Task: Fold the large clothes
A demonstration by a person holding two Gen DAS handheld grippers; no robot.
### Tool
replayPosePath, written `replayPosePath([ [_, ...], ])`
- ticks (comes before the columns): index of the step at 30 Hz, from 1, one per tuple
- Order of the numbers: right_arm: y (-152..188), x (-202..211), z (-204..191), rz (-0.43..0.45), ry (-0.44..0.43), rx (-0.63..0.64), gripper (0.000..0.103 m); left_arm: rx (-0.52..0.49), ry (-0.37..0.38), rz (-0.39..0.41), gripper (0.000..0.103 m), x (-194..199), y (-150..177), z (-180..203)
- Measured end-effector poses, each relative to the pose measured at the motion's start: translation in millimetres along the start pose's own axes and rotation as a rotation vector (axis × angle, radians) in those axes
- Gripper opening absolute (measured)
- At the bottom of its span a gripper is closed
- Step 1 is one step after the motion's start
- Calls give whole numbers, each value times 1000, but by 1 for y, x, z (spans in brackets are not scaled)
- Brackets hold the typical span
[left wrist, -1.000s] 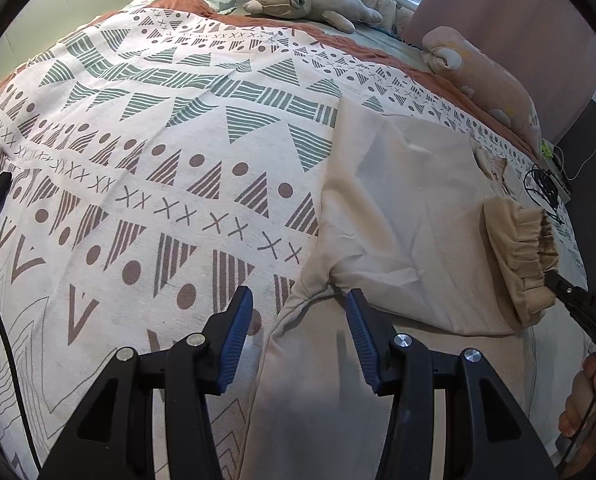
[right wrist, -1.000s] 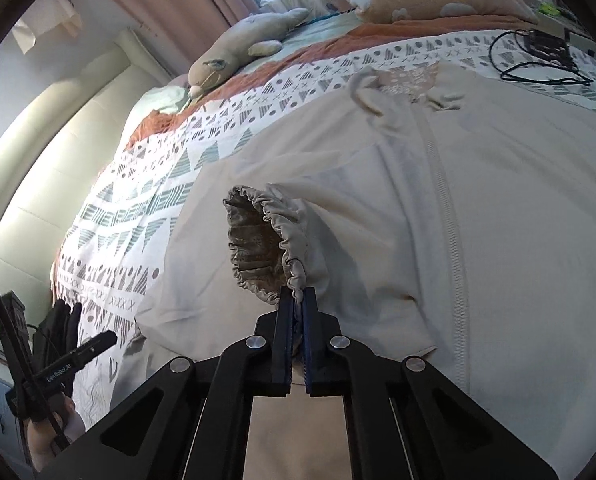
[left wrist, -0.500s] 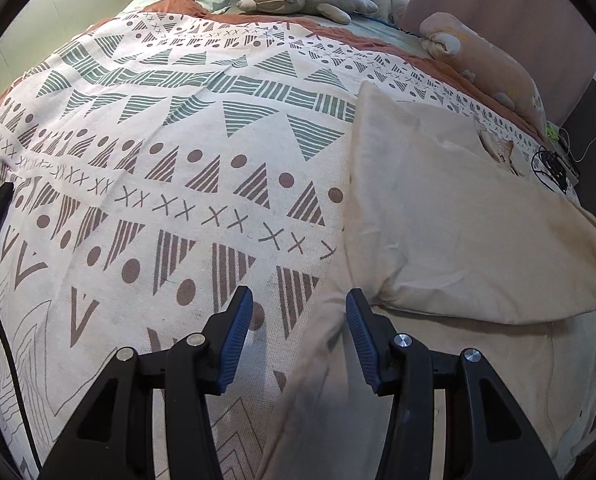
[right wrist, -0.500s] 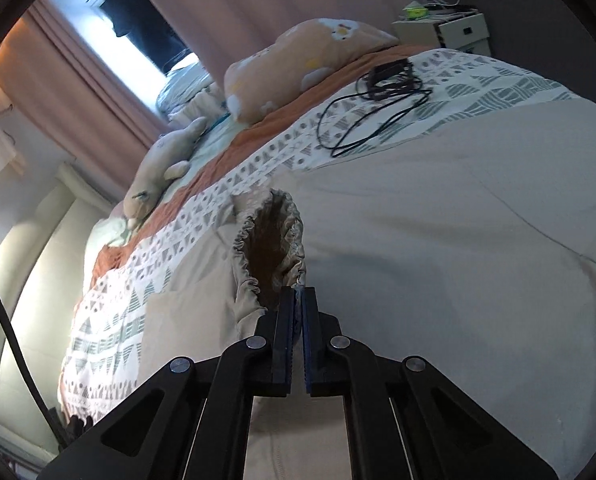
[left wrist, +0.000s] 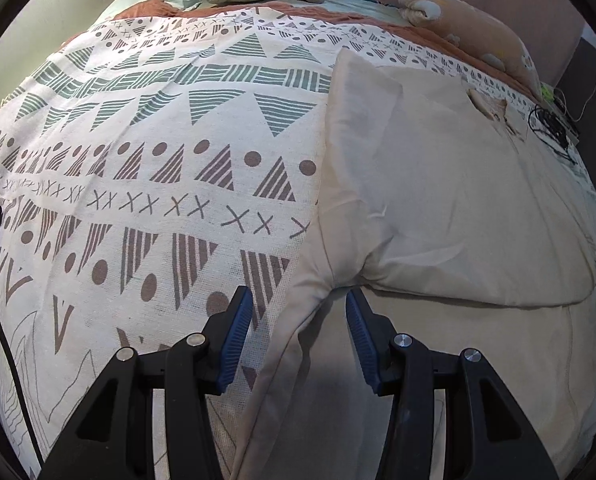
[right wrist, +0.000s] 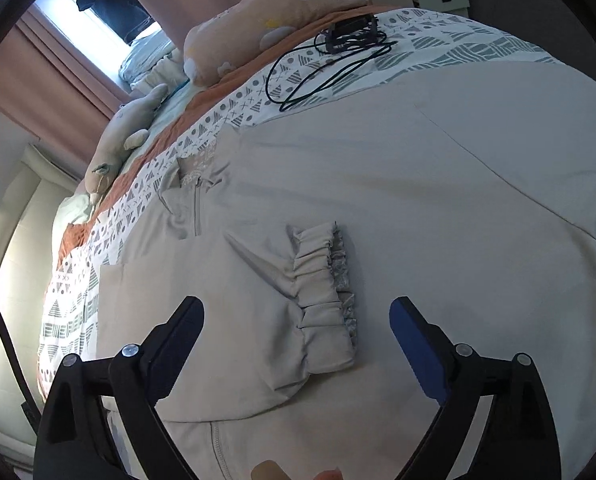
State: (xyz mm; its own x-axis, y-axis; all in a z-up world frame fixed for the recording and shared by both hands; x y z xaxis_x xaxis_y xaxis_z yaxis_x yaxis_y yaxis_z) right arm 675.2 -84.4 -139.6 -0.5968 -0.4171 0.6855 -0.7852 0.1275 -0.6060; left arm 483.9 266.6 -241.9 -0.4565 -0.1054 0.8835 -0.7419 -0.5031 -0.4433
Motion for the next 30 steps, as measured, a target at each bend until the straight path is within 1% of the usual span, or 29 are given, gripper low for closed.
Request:
replayPosePath([
  [3,-3,-7,7,-24,27,-2,94,-1,-46,-5,50,-10,0,-6],
  [5,-3,-14,10,-42,39,-1,94,35,-44,-5,49,-14,-4,-13],
  [8,4,-31,3,-110,88,40,93,82,-46,3,49,-15,-8,-24],
  [9,6,-40,-1,-127,97,53,91,90,-52,7,49,-15,-9,-26],
  [10,6,-47,-6,-141,106,69,74,96,-53,8,49,-15,-10,-27],
  [11,8,-54,-9,-163,115,88,50,104,-51,7,49,-16,-11,-29],
  [12,10,-59,-13,-181,111,99,43,111,-48,5,49,-16,-11,-29],
  [13,10,-65,-18,-189,100,110,39,117,-47,6,49,-17,-12,-30],
  [15,5,-73,-26,-175,122,153,38,127,-54,11,49,-17,-13,-32],
  [17,-3,-80,-34,-155,107,172,38,137,-52,11,49,-17,-14,-34],
  [19,-8,-87,-38,-144,92,168,38,142,-47,9,49,-18,-15,-35],
  [24,-18,-87,-35,-111,121,134,38,121,-38,14,49,-13,-15,-31],
  [28,-14,-81,-42,-84,139,138,38,129,-23,8,49,-11,-13,-32],
  [30,0,-73,-43,-93,142,150,38,135,-14,10,50,-8,-12,-34],
])
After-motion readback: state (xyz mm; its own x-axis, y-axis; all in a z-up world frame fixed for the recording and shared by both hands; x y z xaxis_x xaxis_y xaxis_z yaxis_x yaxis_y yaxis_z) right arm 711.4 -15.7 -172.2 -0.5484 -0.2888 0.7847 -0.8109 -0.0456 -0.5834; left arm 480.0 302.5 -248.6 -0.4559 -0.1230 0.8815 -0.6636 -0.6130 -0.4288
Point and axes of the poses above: each gripper's, at about its wrist camera, not at the fingertips, and x roughly against the way its jaws point, z to its right, y to its underside, the point moved 7 cm from there along -x, roughly the way its jaws point, and after that the axes turned 10 degrees about x, right-handed, at the moved point
